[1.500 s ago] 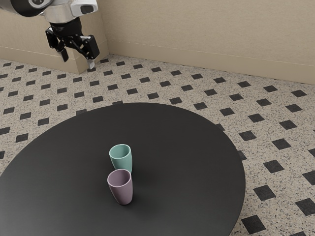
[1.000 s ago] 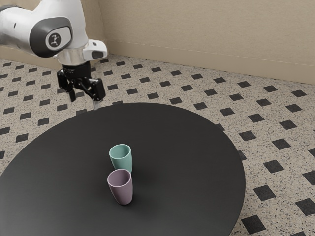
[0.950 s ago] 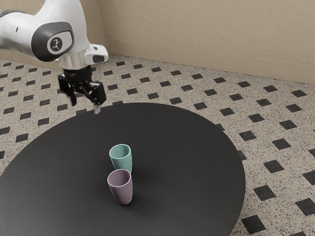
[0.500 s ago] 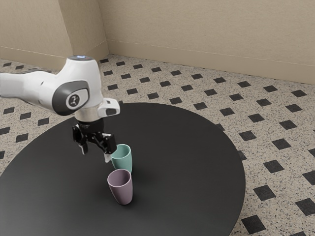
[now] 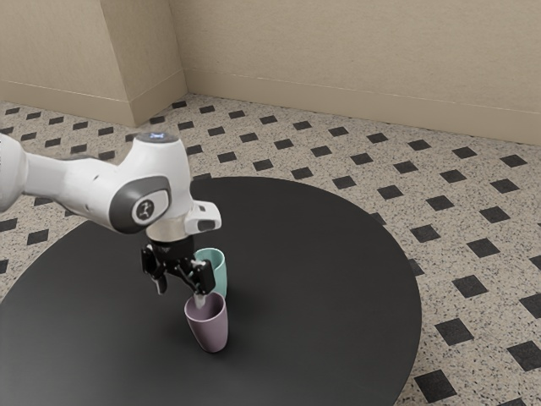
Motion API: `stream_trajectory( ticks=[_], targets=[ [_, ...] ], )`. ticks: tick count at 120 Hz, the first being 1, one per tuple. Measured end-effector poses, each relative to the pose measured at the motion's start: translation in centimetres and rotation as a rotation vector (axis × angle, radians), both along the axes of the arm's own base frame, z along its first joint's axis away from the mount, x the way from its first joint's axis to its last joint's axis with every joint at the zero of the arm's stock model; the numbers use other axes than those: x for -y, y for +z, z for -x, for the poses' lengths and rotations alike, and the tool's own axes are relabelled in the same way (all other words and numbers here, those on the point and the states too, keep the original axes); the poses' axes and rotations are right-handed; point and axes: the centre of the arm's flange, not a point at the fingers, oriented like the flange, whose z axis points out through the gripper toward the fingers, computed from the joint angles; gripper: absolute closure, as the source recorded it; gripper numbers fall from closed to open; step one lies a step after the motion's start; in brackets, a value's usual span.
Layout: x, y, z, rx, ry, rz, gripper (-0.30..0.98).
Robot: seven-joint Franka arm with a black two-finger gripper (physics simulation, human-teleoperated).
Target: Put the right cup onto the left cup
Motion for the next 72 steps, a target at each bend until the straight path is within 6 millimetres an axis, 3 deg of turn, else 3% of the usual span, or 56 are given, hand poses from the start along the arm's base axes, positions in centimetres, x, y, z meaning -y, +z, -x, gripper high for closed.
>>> stream_trajectory(
  ticks=[44, 72],
  targets=[
    [-0.3, -2.7, -0.4, -0.001, 0.027, 0.016, 0.01],
    [1.9, -1.7, -0.9, 0.037, -0.005, 0.013, 0.53]
  ],
)
